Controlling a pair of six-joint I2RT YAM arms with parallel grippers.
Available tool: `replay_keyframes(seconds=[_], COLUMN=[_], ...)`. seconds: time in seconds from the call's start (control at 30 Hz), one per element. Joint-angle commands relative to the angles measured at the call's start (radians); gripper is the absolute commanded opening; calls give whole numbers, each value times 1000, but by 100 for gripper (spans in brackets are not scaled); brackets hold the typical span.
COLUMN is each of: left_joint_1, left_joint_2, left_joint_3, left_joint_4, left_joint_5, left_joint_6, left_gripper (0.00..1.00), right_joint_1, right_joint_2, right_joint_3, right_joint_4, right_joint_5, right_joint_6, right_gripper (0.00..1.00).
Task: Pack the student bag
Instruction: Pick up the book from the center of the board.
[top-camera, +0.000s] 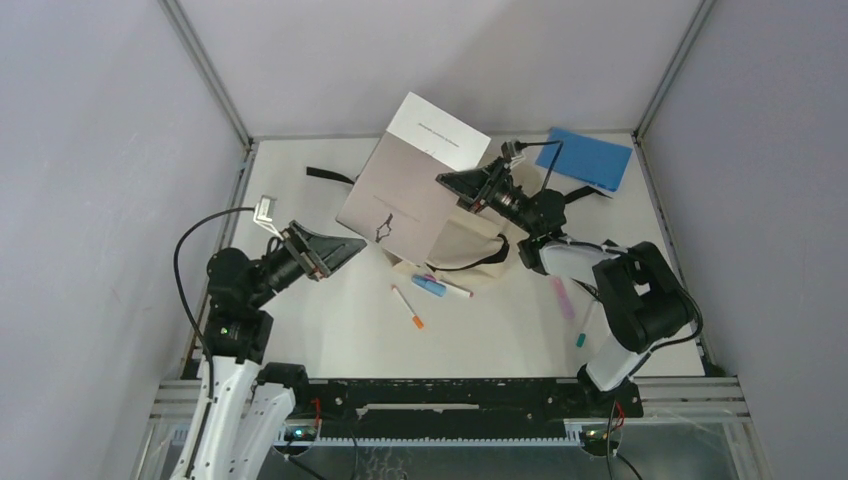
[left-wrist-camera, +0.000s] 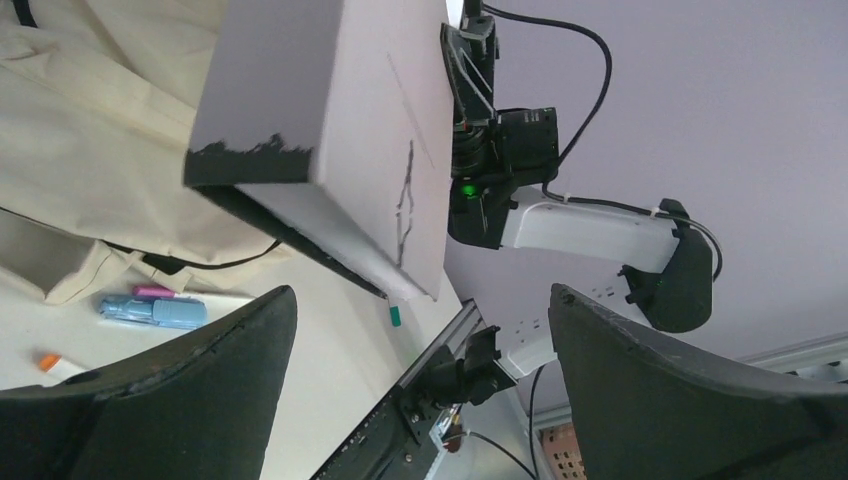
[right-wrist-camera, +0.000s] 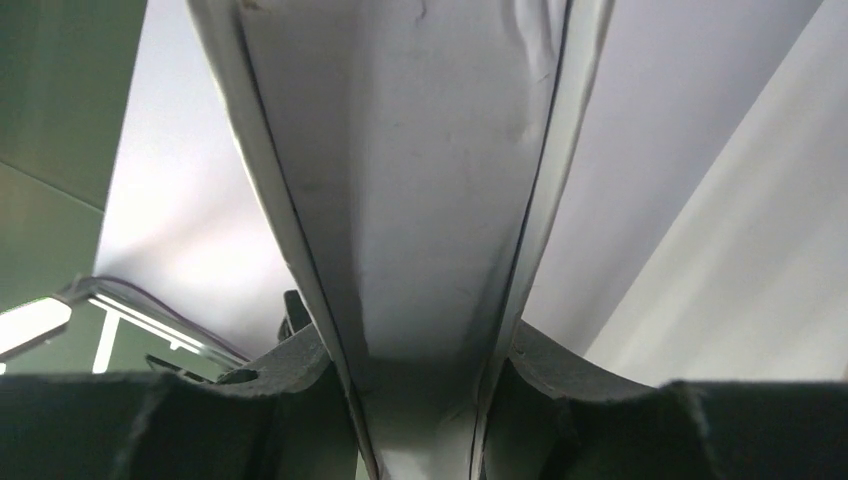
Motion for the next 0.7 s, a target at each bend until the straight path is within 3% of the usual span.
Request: replay_keyframes(seconds=[0.0, 0.2, 0.43, 0.67], left_joint_1=[6, 5, 5, 5], left_joint_2=[9, 18, 44, 57], left_joint_3=[-43, -74, -119, -110], left_joint_4=[120, 176, 388, 408], left_joint_5=[16, 12, -14, -68], left_joint_6=[-66, -104, -231, -245], left_gripper=[100, 100, 100, 97], right_joint_1=[11, 38, 115, 181], right_joint_2=[23, 31, 77, 112], right_joint_3=[50, 76, 96, 102], right_joint_4=[203, 199, 193, 218], right_joint_5=[54, 65, 94, 142], right_joint_6=[147, 152, 158, 187], right_gripper=[28, 28, 28, 28])
